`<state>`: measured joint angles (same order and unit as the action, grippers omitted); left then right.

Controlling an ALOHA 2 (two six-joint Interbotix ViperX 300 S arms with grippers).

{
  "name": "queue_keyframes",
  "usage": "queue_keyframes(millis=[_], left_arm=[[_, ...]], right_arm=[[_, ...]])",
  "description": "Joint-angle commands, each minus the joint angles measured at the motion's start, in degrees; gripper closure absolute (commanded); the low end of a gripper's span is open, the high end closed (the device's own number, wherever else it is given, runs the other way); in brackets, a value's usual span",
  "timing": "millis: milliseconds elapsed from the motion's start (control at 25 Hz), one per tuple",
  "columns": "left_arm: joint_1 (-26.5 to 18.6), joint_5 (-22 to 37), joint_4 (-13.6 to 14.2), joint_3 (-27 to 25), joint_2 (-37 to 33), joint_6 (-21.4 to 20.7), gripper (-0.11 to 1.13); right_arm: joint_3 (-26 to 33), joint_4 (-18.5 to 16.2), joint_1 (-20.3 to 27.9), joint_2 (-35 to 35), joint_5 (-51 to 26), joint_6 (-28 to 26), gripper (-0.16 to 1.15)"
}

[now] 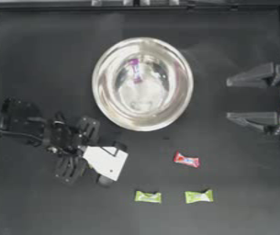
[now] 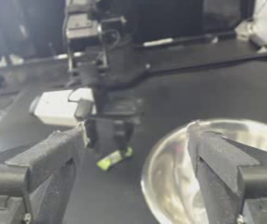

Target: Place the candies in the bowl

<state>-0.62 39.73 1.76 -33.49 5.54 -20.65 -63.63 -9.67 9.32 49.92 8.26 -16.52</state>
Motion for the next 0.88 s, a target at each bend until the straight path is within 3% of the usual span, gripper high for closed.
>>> queue_keyframes(millis=[40, 440, 560, 760, 880], left_arm=[[-0.4, -0.1, -0.1, 1.2, -0.2, -0.7, 0.14], [-1.6, 0.1, -0.1, 1.5, 1.1, -2.9, 0.18], [-1.8, 0.4, -0.1, 1.8, 1.8, -3.0, 0.31], [-1.8, 1.1, -0.5, 2.3, 1.8, -2.9, 0.67], [-1.8, 1.1, -2.0, 2.5, 1.5, -3.0, 0.70]], right_arm=[[1.2, 0.2, 0.0, -1.0, 0.9, 0.1, 0.01], [1.6, 0.2, -0.1, -1.1, 1.1, 0.1, 0.01], [1.5, 0.2, 0.0, -1.0, 1.1, 0.1, 0.01], [1.5, 0.2, 0.0, -1.1, 1.1, 0.1, 0.01], [1.5, 0.2, -0.1, -1.1, 1.1, 0.1, 0.01]])
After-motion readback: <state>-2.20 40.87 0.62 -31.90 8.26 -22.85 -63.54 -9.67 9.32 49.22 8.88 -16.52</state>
